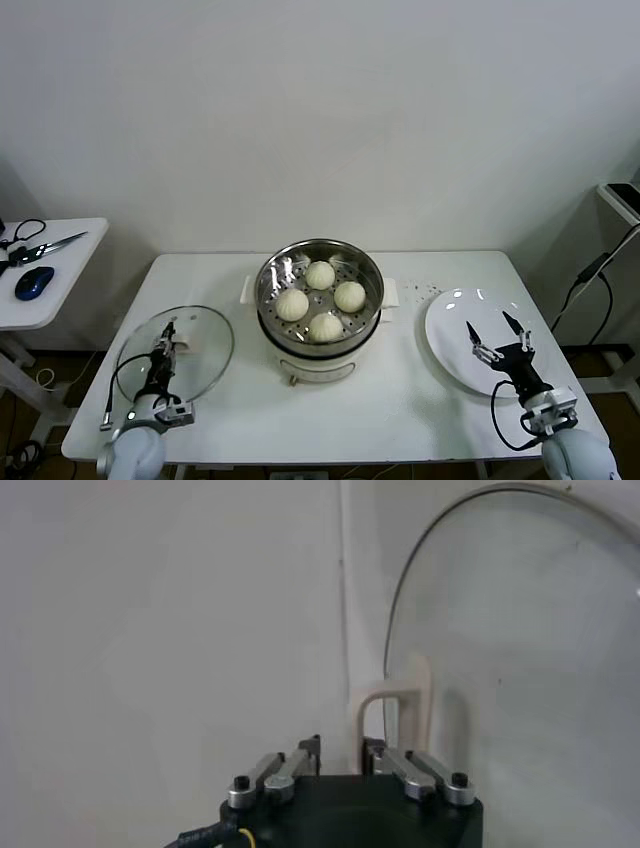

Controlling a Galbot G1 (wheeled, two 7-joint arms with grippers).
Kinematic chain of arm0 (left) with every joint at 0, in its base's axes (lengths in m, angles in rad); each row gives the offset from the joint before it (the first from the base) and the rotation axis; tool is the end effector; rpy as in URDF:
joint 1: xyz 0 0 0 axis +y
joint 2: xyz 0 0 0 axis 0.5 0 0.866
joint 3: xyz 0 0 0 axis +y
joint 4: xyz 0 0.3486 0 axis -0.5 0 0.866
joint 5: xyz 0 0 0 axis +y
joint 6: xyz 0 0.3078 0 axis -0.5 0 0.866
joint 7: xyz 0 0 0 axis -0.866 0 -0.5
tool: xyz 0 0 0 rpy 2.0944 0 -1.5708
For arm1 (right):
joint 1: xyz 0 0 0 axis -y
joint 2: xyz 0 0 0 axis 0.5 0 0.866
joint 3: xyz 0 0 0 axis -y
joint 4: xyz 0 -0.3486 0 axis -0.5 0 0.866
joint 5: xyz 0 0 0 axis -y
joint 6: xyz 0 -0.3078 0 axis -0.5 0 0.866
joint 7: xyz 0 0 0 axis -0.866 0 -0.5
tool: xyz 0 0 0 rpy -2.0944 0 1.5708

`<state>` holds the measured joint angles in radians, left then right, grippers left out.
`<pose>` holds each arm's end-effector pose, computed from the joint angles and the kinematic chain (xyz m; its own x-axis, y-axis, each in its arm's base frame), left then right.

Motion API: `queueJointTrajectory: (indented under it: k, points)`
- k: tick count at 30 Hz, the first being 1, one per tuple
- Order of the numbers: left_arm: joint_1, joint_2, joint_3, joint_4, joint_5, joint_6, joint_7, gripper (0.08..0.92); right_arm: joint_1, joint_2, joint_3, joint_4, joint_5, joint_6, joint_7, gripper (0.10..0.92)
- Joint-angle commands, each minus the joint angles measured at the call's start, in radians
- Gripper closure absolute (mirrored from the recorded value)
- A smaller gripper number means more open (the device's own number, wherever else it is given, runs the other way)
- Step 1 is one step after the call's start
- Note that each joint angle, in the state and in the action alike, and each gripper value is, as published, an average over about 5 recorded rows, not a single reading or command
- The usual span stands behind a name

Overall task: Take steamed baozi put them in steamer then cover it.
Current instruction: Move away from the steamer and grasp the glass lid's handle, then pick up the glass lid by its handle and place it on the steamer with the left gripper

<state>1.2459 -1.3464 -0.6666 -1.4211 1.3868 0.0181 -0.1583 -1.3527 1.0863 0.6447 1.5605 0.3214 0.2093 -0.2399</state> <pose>0.2213 0.1301 -0.4271 -0.9716 -0.1830 0.1502 0.1615 -0.0489 0.9857 0.2030 -0.1968 -0.3722 -0.9827 -0.1597 0.0938 -0.1739 0.9700 -0.1696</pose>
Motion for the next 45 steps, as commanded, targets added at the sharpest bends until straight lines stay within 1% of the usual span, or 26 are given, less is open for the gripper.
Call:
queueJointTrajectory:
  k: [1, 4, 7, 13, 18, 21, 24, 26, 30, 32, 35, 36, 38, 40, 43, 45]
  points:
    - [0.021, 0.012, -0.001, -0.071, -0.045, 0.002, 0.001, 0.727, 0.007, 0.003, -0.001, -0.007, -0.009, 0.003, -0.002, 0.203]
    - [0.060, 0.024, -0.001, -0.163, -0.067, 0.021, 0.003, 0.819, 0.010, 0.002, 0.001, -0.014, -0.009, 0.005, -0.002, 0.203]
    - [0.117, 0.037, -0.003, -0.275, -0.085, 0.054, 0.010, 0.857, 0.016, 0.001, 0.002, -0.023, -0.009, 0.008, -0.002, 0.203]
    - [0.234, 0.070, -0.017, -0.476, -0.103, 0.136, 0.024, 0.857, 0.035, 0.002, -0.001, -0.044, -0.011, 0.012, -0.006, 0.203]
    - [0.337, 0.114, -0.026, -0.644, -0.080, 0.276, 0.043, 0.857, 0.052, 0.001, -0.007, -0.062, -0.017, 0.015, -0.007, 0.203]
    - [0.369, 0.145, -0.023, -0.721, -0.070, 0.347, 0.052, 0.857, 0.063, -0.001, -0.010, -0.074, -0.020, 0.017, -0.007, 0.203]
    - [0.370, 0.182, 0.002, -0.782, -0.046, 0.403, 0.071, 0.857, 0.073, -0.004, -0.015, -0.084, -0.027, 0.016, -0.008, 0.203]
    - [0.350, 0.209, 0.035, -0.803, -0.024, 0.442, 0.085, 0.857, 0.080, -0.007, -0.018, -0.089, -0.033, 0.015, -0.008, 0.203]
    - [0.276, 0.267, 0.141, -0.803, -0.013, 0.511, 0.118, 0.857, 0.095, -0.012, -0.028, -0.098, -0.043, 0.012, -0.006, 0.203]
    - [0.211, 0.297, 0.231, -0.801, -0.010, 0.554, 0.157, 0.857, 0.104, -0.013, -0.034, -0.105, -0.051, 0.011, -0.005, 0.203]
    - [0.063, 0.329, 0.394, -0.794, 0.007, 0.620, 0.230, 0.857, 0.119, -0.009, -0.045, -0.118, -0.066, 0.011, -0.004, 0.203]
    - [0.004, 0.332, 0.450, -0.790, 0.018, 0.642, 0.269, 0.857, 0.126, -0.006, -0.047, -0.123, -0.072, 0.012, -0.004, 0.203]
    - [-0.112, 0.325, 0.552, -0.778, 0.042, 0.680, 0.353, 0.857, 0.139, 0.000, -0.048, -0.136, -0.079, 0.013, -0.004, 0.203]
    - [-0.208, 0.299, 0.630, -0.758, 0.064, 0.709, 0.436, 0.857, 0.151, 0.006, -0.047, -0.152, -0.088, 0.017, -0.003, 0.203]
    - [-0.284, 0.244, 0.708, -0.713, 0.104, 0.735, 0.499, 0.857, 0.160, 0.009, -0.042, -0.170, -0.100, 0.024, -0.003, 0.203]
    - [-0.308, 0.203, 0.750, -0.679, 0.134, 0.749, 0.529, 0.857, 0.162, 0.009, -0.039, -0.177, -0.107, 0.028, -0.004, 0.203]
